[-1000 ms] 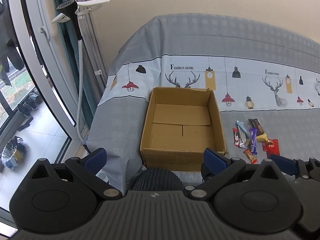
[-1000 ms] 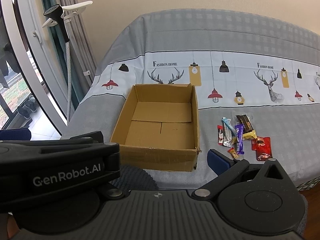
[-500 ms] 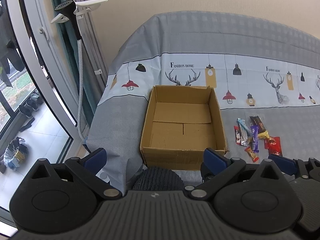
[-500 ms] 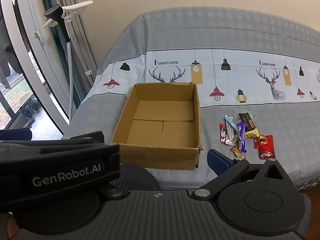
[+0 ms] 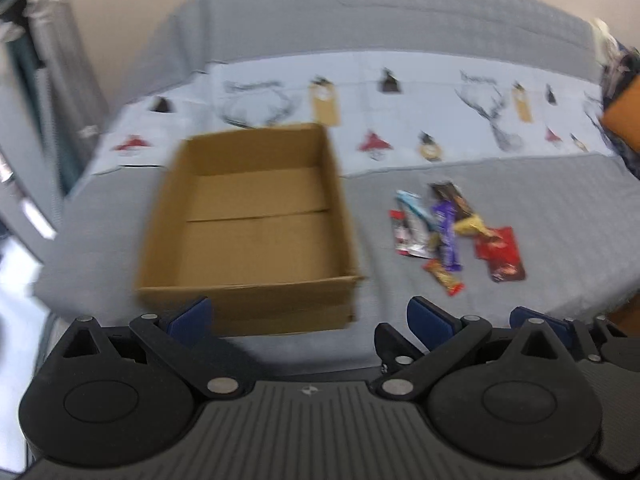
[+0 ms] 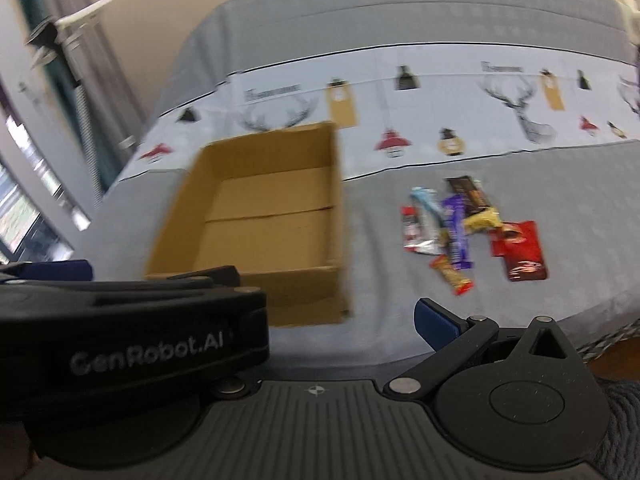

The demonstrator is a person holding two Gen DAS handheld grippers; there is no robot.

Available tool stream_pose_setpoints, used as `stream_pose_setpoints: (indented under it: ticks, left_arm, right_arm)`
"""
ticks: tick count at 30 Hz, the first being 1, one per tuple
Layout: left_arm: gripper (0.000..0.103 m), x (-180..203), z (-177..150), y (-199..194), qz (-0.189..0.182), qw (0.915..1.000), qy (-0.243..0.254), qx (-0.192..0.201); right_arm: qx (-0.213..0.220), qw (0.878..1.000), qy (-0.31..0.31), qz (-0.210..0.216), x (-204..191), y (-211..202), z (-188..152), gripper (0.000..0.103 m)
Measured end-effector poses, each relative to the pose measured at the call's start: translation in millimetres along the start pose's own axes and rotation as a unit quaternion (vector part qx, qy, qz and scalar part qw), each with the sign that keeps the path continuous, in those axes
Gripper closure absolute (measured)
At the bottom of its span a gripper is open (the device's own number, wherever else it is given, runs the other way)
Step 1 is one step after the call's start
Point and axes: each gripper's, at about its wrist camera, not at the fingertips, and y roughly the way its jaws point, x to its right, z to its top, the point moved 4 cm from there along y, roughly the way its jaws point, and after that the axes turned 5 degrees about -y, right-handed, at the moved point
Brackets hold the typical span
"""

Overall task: Organize snacks
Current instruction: 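Grasp the purple wrapper with the left tool while the right tool grasps the red pouch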

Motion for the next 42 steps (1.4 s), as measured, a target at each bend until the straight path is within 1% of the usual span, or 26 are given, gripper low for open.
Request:
stream_pose_setpoints:
  ticks: [2,4,6,8,9,10,12,13,14,16,17,18,20,22,24,25,26,28,31,33,34,35,37,38,40,42]
  left_arm:
    - [0.0,28.3,-1.1,28.4,-0.025,0.9995,0.014,-0.011]
    - [0.0,53.7,-0.3,54.8,-0.062,0.9976,0.027,-0.017]
    - [0.0,77.6,2.0,83.7,-0.101,0.9942,0.035,-0.014]
    - [0.0,99.4,5.1,111.4,-0.119,0.9921,0.04,-0.008]
    - [0.0,107.8,7.3,124.2,-0.125,0.9912,0.042,-0.008]
    - [0.0,115.2,9.6,136.5,-0.14,0.9893,0.04,-0.008]
    - [0.0,125.9,13.9,162.3,-0.182,0.9829,0.024,-0.009]
    - [0.0,132.2,15.8,177.5,-0.202,0.9791,0.013,-0.017]
    - [0.001,138.7,18.8,190.3,-0.214,0.9764,0.008,-0.028]
    - [0.007,151.2,21.7,218.6,-0.225,0.9729,0.009,-0.051]
    - [0.013,156.4,23.2,233.8,-0.229,0.9716,0.008,-0.061]
    - [0.022,160.9,24.2,248.3,-0.227,0.9714,0.006,-0.07]
    - [0.03,164.7,25.8,273.3,-0.224,0.9703,-0.005,-0.091]
    - [0.041,167.7,27.0,296.5,-0.216,0.9707,-0.012,-0.105]
    - [0.063,171.0,27.4,310.8,-0.213,0.9697,-0.003,-0.119]
    - [0.07,173.3,27.8,318.0,-0.216,0.9689,0.003,-0.122]
    - [0.079,174.3,28.0,322.9,-0.218,0.9684,0.007,-0.121]
    - [0.079,176.1,27.5,328.4,-0.225,0.9666,0.015,-0.121]
    - [0.081,177.0,26.2,328.6,-0.229,0.9662,0.028,-0.115]
    - [0.081,175.7,26.2,327.4,-0.231,0.9659,0.028,-0.114]
    - [0.081,175.0,26.4,325.9,-0.232,0.9657,0.026,-0.113]
    - [0.081,173.6,26.5,323.7,-0.233,0.9657,0.024,-0.112]
    - [0.081,170.2,26.4,318.3,-0.237,0.9655,0.018,-0.106]
    - [0.081,169.1,26.1,317.0,-0.244,0.9638,0.018,-0.105]
    - [0.081,168.7,23.3,316.4,-0.252,0.9611,0.023,-0.11]
    - [0.081,167.6,21.0,314.1,-0.247,0.9622,0.02,-0.113]
  right_arm:
    - [0.006,1.0,0.024,-0.005,34.9,17.1,-10.8,0.001]
    - [0.006,0.999,0.051,-0.005,71.1,34.3,-21.7,0.001]
    - [0.015,0.997,0.077,0.001,111.0,51.4,-32.4,0.001]
    - [0.019,0.996,0.092,0.007,148.9,65.7,-38.0,0.001]
    - [0.023,0.996,0.091,0.006,167.9,73.4,-39.9,0.001]
    - [0.014,0.996,0.086,-0.004,180.5,77.8,-43.9,0.001]
    - [0.014,0.997,0.061,-0.034,210.2,93.5,-43.0,0.001]
    - [0.012,0.997,0.058,-0.044,223.4,101.5,-41.7,0.001]
    - [0.01,0.997,0.063,-0.046,236.3,111.2,-38.3,0.001]
    - [0.007,0.996,0.087,-0.034,260.1,130.8,-31.6,0.001]
    - [0.005,0.995,0.092,-0.031,269.0,141.4,-28.4,0.002]
    - [0.002,0.996,0.087,-0.036,275.9,153.2,-25.8,0.002]
    - [-0.013,0.996,0.073,-0.043,281.9,172.7,-26.3,0.004]
    - [-0.04,0.996,0.065,-0.046,285.4,192.6,-25.0,0.008]
    - [-0.054,0.997,0.044,-0.038,282.7,206.2,-21.5,0.008]
    - [-0.062,0.997,0.03,-0.029,278.8,211.3,-21.0,0.008]
    - [-0.067,0.997,0.015,-0.024,275.0,217.1,-20.2,0.008]
    - [-0.087,0.995,-0.031,-0.038,266.9,228.1,-23.1,0.009]
    - [-0.123,0.987,-0.071,-0.069,264.7,241.2,-35.9,0.016]
    - [-0.112,0.987,-0.081,-0.078,263.9,237.8,-35.5,0.022]
    - [-0.108,0.988,-0.079,-0.078,265.7,235.7,-35.2,0.027]
    - [-0.105,0.989,-0.074,-0.077,267.9,233.9,-35.3,0.031]
    - [-0.101,0.99,-0.059,-0.077,273.9,230.9,-34.2,0.035]
    - [-0.102,0.991,-0.052,-0.075,277.8,228.0,-33.7,0.035]
    - [-0.102,0.989,-0.07,-0.077,278.3,227.0,-35.5,0.036]
    - [-0.095,0.99,-0.073,-0.08,277.3,226.4,-35.8,0.036]
